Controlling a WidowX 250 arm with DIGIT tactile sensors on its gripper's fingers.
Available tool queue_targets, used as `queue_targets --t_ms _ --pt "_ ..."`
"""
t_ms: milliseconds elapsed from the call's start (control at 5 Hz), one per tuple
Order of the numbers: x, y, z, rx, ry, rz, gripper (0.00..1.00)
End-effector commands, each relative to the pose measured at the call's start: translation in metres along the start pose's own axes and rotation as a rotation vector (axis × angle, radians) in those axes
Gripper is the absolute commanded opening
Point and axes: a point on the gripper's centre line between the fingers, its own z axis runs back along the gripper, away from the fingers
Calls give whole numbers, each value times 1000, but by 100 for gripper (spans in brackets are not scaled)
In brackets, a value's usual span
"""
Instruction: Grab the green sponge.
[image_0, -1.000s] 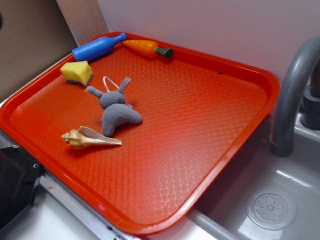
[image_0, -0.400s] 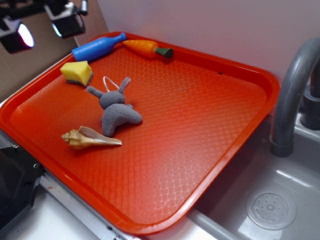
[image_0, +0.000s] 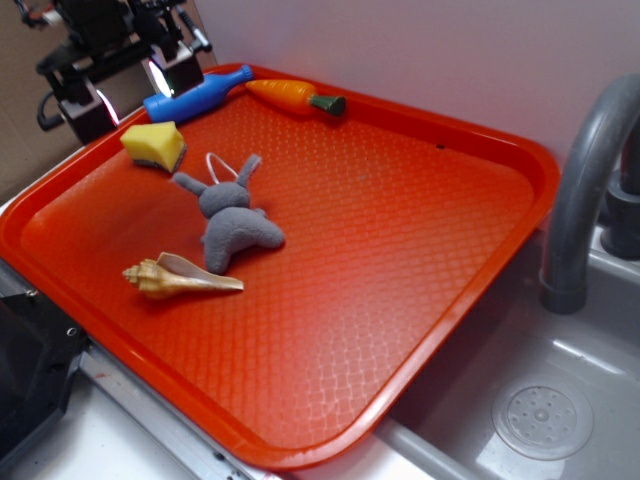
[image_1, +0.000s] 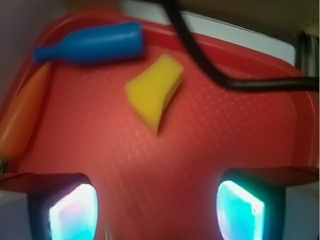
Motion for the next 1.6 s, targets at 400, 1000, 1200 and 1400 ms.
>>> queue_targets --t_ms 400,1000,1200,1400 --pt "58 -11 -34 63 -223 342 100" --pt "43 -6 -63 129 -286 259 100" --pt "41 -9 -60 106 -288 244 0" --pt "43 -11 -59 94 -298 228 0"
